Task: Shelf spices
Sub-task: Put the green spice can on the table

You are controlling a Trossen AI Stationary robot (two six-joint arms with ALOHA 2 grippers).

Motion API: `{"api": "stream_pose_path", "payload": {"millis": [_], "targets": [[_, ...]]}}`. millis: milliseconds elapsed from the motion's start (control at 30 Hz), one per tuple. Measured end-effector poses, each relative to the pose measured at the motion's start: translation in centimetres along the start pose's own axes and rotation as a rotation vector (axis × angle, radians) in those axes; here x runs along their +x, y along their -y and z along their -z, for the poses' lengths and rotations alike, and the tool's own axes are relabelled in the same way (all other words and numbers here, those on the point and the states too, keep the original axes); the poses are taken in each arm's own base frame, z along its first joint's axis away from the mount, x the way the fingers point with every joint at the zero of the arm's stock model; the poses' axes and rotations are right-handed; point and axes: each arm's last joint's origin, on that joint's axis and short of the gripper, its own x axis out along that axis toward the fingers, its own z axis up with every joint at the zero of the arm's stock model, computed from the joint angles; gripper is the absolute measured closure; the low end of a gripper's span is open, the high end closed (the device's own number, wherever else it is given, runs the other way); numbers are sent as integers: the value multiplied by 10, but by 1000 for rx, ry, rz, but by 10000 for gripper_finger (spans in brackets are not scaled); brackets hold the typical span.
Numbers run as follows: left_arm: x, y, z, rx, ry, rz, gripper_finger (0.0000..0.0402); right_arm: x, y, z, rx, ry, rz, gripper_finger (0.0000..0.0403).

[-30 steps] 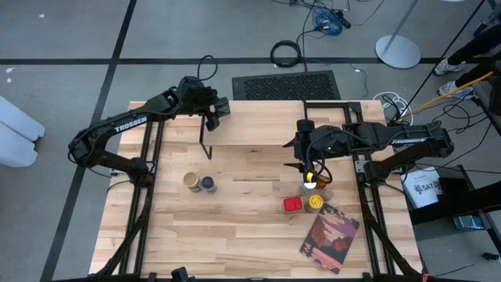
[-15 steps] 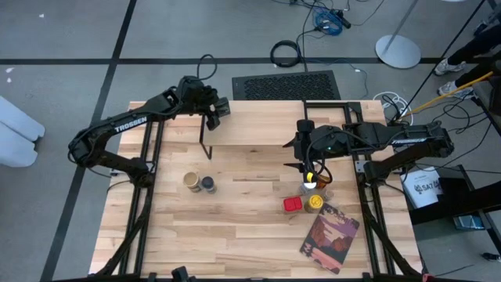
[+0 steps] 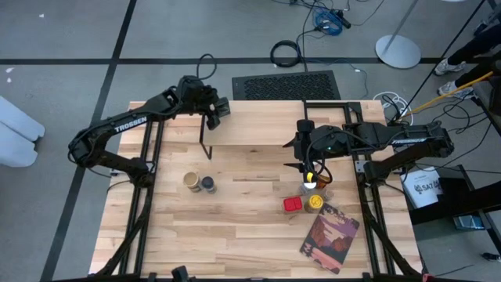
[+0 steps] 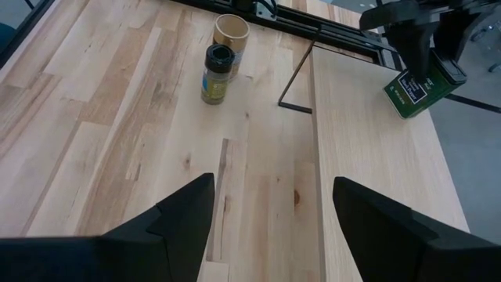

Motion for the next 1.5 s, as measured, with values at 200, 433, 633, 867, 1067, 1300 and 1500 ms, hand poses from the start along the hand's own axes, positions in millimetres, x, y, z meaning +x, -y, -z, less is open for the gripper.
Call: {"api": "stream_pose_path", "payload": {"millis": [200, 433, 633, 867, 1067, 1300, 1500], "targets": [[0, -2, 1, -4, -1, -6, 221, 0, 0, 0, 0, 0, 0, 154], [0, -2, 0, -4, 0, -6, 234, 0, 0, 1, -1, -7, -1, 154], [-3, -2, 0, -3, 5, 1, 235, 0, 0, 1, -1, -7, -1, 154], [-21, 0, -6, -11, 69, 9, 236, 0, 0, 1, -2, -8, -1, 154], [-47, 6, -14, -67, 177, 118, 236, 0, 0, 1, -2, -9, -1, 154], [-84, 25, -21, -100, 281, 283, 236, 0, 0, 2, -4, -22, -3, 154], [-109, 50, -19, -122, 279, 406, 236, 0, 0, 3, -1, -26, -3, 154]]}}
